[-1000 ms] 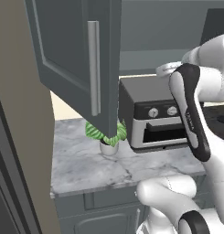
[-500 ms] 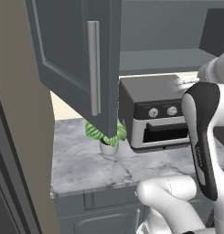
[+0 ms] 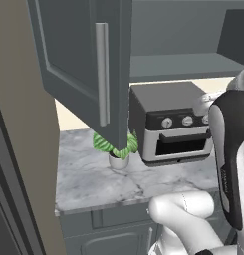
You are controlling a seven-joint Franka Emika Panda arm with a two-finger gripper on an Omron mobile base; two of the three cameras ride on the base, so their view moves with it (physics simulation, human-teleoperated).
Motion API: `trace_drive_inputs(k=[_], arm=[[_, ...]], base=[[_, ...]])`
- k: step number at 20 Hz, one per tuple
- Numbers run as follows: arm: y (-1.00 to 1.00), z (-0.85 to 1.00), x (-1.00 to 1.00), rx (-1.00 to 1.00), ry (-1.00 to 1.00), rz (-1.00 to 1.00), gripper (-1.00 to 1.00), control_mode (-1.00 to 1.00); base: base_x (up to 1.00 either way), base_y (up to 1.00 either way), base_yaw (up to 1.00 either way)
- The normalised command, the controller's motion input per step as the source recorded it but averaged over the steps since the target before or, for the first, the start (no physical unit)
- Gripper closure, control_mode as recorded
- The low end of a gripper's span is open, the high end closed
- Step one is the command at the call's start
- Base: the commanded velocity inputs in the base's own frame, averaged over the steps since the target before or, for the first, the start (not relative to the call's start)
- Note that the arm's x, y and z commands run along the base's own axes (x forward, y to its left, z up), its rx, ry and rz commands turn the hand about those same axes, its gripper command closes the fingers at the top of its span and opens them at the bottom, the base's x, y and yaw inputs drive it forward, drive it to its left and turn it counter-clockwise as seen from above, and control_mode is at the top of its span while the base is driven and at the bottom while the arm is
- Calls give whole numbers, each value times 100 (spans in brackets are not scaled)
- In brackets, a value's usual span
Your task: Open the cabinet and move the ladle to the pot. Then close the cabinet.
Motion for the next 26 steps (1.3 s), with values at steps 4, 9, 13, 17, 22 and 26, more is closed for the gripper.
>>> trace_drive_inputs(k=[4, 9, 13, 17, 22, 26], arm=[[0, 0, 0, 1, 17, 0, 100, -100], [0, 0, -2, 3, 12, 0, 100, -100], [0, 0, -5, 0, 2, 0, 100, 100], [0, 0, 0, 0, 0, 0, 100, 100], [0, 0, 0, 0, 0, 0, 100, 100], [0, 0, 0, 0, 0, 0, 100, 100]], base=[[0, 0, 0], [0, 0, 0], [-59, 0, 0], [-100, 0, 0], [-100, -5, -1], [-39, -67, -3]])
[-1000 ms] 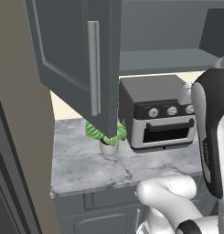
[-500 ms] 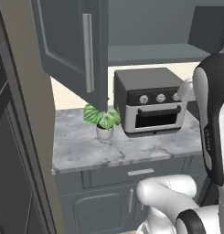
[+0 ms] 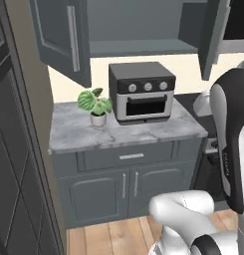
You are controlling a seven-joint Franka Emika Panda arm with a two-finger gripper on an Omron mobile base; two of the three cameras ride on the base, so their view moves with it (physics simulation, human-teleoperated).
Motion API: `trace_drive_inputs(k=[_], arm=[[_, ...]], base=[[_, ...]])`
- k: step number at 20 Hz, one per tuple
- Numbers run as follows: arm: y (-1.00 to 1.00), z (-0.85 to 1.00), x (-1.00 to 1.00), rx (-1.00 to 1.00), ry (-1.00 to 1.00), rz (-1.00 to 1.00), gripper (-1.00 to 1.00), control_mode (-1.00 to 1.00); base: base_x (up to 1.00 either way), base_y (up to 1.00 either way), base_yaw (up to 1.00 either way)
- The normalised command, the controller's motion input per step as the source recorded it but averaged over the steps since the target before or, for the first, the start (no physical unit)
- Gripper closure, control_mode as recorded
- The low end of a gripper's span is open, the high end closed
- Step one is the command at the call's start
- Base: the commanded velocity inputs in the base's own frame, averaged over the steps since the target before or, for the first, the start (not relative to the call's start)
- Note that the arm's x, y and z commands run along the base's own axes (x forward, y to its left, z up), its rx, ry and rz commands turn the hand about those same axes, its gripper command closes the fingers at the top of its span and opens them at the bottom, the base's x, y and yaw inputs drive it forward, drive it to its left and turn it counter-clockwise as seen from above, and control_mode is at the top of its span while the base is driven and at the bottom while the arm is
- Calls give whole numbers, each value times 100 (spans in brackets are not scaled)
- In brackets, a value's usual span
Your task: Open the cabinet and move the ladle to the pot. Then close the cabinet.
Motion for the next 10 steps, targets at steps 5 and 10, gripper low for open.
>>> trace_drive_inputs(k=[5, 10], arm=[[0, 0, 0, 0, 0, 0, 100, 100], [0, 0, 0, 0, 0, 0, 100, 100]], base=[[14, -100, -3], [35, -100, -1]])
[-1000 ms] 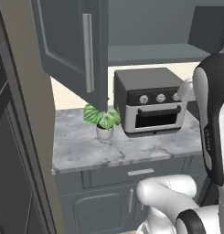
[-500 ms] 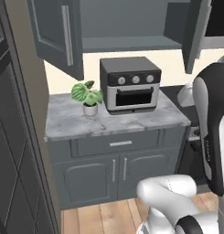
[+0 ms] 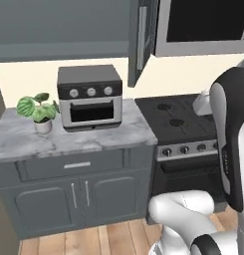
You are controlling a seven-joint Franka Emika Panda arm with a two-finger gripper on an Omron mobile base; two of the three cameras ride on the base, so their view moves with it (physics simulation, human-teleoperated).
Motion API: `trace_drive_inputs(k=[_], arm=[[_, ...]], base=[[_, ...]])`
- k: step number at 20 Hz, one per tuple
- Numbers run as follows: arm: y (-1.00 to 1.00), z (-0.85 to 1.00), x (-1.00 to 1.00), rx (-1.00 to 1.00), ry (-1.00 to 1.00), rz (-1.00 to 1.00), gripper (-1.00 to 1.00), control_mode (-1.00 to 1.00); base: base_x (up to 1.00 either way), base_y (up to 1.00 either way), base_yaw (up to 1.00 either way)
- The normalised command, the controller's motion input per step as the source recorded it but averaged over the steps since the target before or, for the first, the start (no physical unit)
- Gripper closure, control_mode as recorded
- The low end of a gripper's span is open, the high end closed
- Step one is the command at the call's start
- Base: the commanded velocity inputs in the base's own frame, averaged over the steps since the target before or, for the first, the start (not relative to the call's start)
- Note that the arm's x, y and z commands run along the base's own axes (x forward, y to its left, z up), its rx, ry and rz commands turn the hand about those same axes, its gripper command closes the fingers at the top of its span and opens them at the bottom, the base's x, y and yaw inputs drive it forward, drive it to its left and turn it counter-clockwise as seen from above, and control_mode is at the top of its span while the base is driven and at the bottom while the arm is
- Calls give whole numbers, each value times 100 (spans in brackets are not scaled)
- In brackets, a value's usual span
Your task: Open the cabinet and move the ladle to the pot. Then close the cabinet.
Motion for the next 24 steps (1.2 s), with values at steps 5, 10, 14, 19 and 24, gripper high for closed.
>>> trace_drive_inputs(k=[5, 10, 14, 19, 24], arm=[[0, 0, 0, 0, 0, 0, 100, 100], [0, 0, 0, 0, 0, 0, 100, 100], [0, 0, 0, 0, 0, 0, 100, 100], [0, 0, 0, 0, 0, 0, 100, 100], [0, 0, 0, 0, 0, 0, 100, 100]], base=[[58, -100, 0], [70, -100, 0], [47, -99, 0], [41, -66, 0], [62, -26, 0]])
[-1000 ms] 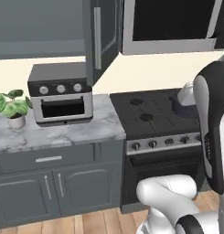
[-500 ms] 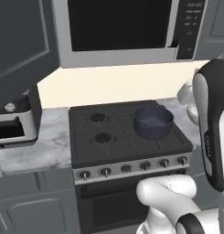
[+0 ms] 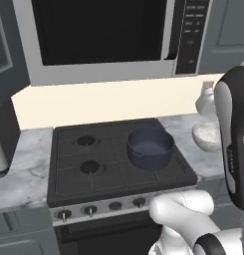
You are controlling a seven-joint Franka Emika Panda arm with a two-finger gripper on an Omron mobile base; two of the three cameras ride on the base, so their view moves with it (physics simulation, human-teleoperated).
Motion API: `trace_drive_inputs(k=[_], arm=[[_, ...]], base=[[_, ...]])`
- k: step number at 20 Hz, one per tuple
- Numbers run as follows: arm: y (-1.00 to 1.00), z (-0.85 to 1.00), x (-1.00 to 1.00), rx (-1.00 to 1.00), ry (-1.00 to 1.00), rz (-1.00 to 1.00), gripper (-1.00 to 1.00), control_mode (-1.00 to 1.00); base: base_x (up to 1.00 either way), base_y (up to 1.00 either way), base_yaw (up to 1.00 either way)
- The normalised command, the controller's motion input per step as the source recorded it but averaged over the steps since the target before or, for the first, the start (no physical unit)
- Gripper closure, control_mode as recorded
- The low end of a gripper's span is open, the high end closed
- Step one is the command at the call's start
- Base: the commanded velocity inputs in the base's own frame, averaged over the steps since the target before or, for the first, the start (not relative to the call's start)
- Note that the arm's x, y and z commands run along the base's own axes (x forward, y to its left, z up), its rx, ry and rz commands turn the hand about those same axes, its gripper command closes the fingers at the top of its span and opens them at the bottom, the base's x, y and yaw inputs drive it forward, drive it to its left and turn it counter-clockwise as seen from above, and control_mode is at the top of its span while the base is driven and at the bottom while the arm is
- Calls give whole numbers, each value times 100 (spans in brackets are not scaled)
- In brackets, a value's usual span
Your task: Open the cabinet and move the ladle to the pot. Then close the cabinet.
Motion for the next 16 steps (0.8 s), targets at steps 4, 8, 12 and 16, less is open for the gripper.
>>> trace_drive_inputs(k=[4, 8, 12, 16], arm=[[0, 0, 0, 0, 0, 0, 100, 100], [0, 0, 0, 0, 0, 0, 100, 100], [0, -6, 9, 5, 0, 1, 100, -100], [-11, -44, 18, 20, 0, 6, 100, -100]], base=[[59, -1, 1], [64, 0, 1], [39, 0, 2], [0, 0, 0]])
